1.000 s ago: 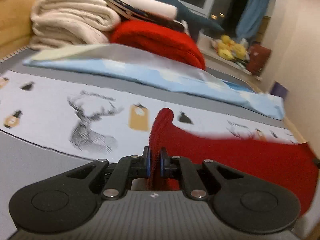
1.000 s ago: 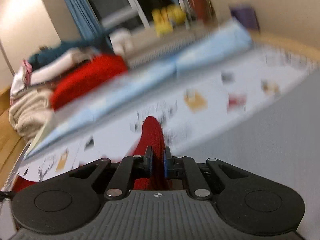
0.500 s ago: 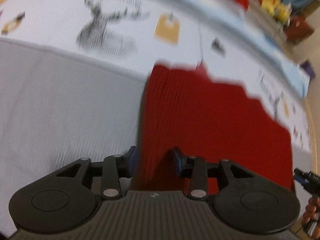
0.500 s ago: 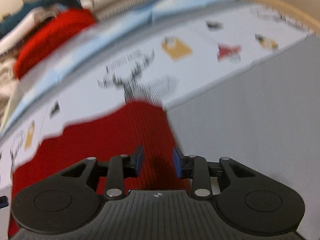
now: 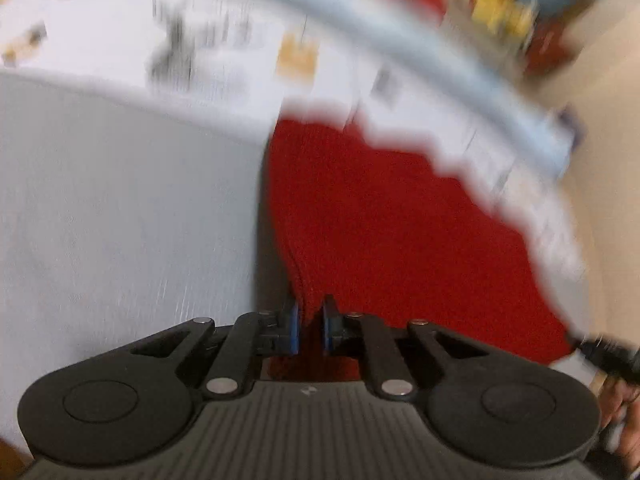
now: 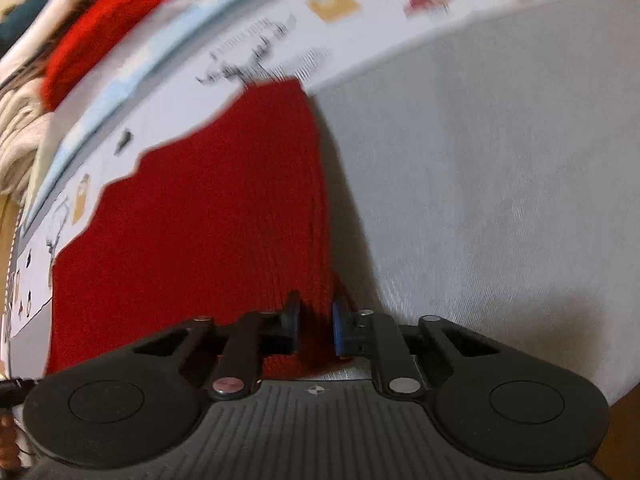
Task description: Fold small clothes
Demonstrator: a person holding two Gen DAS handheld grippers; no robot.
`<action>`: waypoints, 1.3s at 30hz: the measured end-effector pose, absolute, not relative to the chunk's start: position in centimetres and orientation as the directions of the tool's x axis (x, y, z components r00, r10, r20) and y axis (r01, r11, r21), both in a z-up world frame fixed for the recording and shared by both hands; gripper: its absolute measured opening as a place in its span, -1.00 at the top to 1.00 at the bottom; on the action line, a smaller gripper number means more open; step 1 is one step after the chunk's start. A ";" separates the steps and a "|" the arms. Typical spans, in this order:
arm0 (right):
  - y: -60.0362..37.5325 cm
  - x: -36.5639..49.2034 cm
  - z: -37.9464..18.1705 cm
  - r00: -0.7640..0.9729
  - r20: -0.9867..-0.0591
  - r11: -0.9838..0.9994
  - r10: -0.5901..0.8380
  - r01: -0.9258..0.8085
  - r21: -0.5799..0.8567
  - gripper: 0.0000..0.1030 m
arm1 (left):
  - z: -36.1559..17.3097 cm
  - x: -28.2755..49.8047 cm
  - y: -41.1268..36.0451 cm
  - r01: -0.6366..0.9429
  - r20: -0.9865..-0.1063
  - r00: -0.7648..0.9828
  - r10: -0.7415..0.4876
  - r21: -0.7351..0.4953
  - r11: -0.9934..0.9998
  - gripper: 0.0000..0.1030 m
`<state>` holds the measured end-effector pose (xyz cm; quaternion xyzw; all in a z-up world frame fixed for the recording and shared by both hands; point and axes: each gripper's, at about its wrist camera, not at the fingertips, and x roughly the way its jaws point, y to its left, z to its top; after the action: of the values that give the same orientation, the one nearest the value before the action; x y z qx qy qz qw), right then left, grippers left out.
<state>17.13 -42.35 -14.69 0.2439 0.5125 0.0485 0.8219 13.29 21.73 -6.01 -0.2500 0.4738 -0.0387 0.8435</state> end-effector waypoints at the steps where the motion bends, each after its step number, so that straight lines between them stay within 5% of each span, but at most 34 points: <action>1: -43.0 16.5 -13.7 0.534 -0.781 0.862 0.323 0.174 0.476 0.75 | -5.0 12.6 22.1 -0.160 -0.743 0.598 -0.302 -0.479 0.863 0.79; 4: -44.5 14.9 -11.5 0.667 -0.681 0.816 0.302 0.189 0.546 0.76 | -6.2 12.3 21.7 -0.173 -0.810 0.515 -0.280 -0.418 0.892 0.77; 7: -43.4 15.2 -14.1 0.544 -0.792 0.864 0.276 0.221 0.453 0.74 | -8.9 12.8 20.8 -0.211 -0.906 0.361 -0.219 -0.308 0.928 0.65; 10: -43.1 15.8 -16.1 0.440 -0.874 0.897 0.206 0.271 0.349 0.63 | -7.3 12.3 20.3 -0.195 -0.886 0.449 -0.115 -0.223 0.955 0.51; 14: -43.2 14.6 -13.2 0.579 -0.805 0.914 0.129 0.245 0.323 0.56 | -5.3 11.6 18.6 -0.051 -0.810 0.529 -0.253 -0.329 0.943 0.51; 19: -42.0 14.5 -14.3 0.507 -0.835 0.936 0.213 0.140 0.324 0.55 | -9.5 12.8 15.7 -0.008 -0.929 0.335 -0.159 -0.172 0.985 0.57; 22: -40.9 14.9 -16.6 0.396 -0.906 0.964 0.148 0.146 0.221 0.36 | -9.1 13.0 15.5 -0.025 -0.919 0.368 -0.142 -0.162 0.986 0.57; 26: -41.0 14.7 -14.5 0.511 -0.850 0.962 0.132 0.142 0.235 0.37 | -7.8 12.7 15.1 -0.011 -0.895 0.422 -0.144 -0.163 0.986 0.55; 29: -40.5 14.8 -15.9 0.439 -0.889 0.973 0.128 0.120 0.199 0.33 | -9.8 13.6 14.4 -0.003 -0.940 0.327 -0.099 -0.105 0.994 0.56; 32: -40.7 14.7 -15.8 0.431 -0.896 0.977 0.109 0.118 0.176 0.27 | -8.2 13.4 14.0 0.009 -0.914 0.396 -0.083 -0.087 0.996 0.53; 39: -40.3 11.0 -8.5 0.716 -0.697 0.974 0.041 0.125 0.187 0.20 | 0.2 10.6 15.2 0.017 -0.741 0.669 -0.058 -0.064 0.998 0.33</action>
<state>10.95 -40.30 -8.54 0.1109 0.3759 -0.0228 0.9197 10.64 15.19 0.22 -0.0256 0.4060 -0.0206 0.9133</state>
